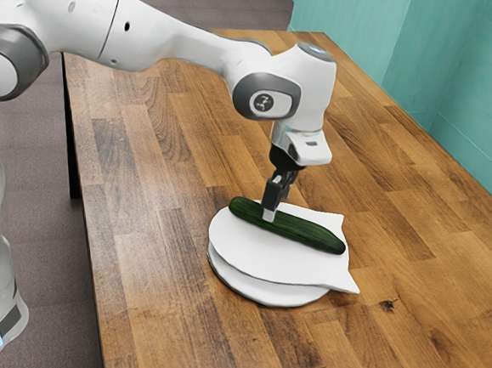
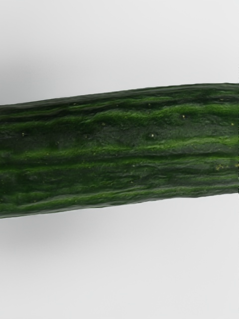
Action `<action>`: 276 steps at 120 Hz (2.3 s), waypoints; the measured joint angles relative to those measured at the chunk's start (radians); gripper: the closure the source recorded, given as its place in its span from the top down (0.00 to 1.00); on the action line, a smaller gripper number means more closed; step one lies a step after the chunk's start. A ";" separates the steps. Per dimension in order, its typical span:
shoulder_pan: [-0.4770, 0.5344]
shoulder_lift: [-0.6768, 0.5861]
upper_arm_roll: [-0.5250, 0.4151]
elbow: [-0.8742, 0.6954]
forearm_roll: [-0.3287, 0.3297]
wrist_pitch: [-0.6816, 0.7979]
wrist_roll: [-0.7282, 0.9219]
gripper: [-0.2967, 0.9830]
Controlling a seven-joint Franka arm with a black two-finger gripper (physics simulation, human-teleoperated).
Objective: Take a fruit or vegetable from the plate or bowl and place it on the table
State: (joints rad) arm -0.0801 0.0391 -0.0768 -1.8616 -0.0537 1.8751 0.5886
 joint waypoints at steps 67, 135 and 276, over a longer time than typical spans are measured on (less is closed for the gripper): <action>0.008 0.031 0.000 -0.039 0.000 0.047 0.000 0.76; 0.001 0.057 -0.003 -0.026 0.005 0.080 -0.008 0.48; 0.001 -0.123 0.428 0.120 0.057 -0.252 -0.162 0.42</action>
State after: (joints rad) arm -0.0790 -0.0836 0.3511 -1.7411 0.0030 1.6234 0.4267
